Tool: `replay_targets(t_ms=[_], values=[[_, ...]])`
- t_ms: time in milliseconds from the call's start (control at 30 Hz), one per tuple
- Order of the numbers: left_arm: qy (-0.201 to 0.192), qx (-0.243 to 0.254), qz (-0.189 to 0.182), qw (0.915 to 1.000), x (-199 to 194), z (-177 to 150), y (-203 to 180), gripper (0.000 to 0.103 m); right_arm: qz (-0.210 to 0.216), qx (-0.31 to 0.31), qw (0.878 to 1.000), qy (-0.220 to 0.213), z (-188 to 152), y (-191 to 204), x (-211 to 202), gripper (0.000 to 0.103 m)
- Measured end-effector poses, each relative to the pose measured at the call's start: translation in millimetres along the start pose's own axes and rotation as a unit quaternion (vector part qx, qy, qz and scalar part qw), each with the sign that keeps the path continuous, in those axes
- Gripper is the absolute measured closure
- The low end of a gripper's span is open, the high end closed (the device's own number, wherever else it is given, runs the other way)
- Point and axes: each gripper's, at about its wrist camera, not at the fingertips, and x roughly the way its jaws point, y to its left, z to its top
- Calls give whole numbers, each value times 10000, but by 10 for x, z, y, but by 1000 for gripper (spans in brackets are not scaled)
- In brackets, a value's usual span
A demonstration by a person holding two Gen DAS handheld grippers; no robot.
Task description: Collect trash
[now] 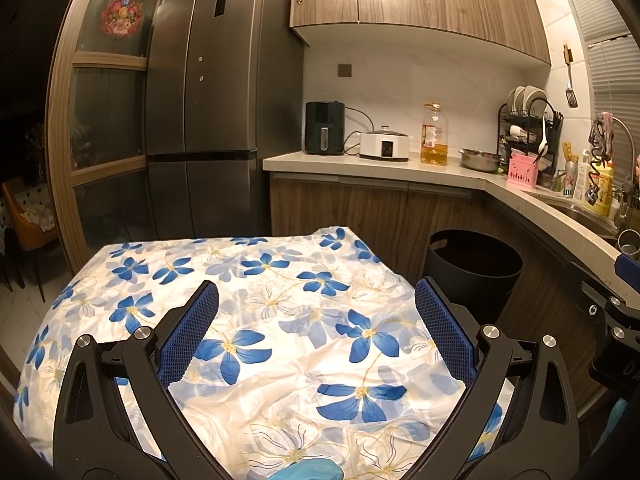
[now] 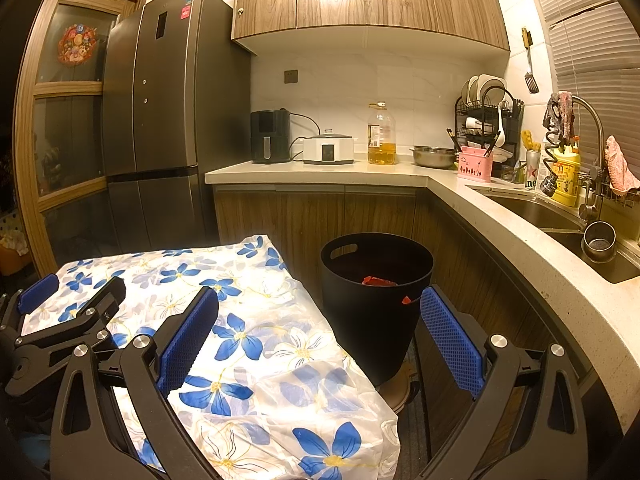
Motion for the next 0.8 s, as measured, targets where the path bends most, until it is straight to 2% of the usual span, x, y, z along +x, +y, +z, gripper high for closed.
replay_targets(t_ms=[800], values=[[-40,2,-3,10000,-13,31,-1,6,5,13,10000,-1,-11,-21,-7,6]])
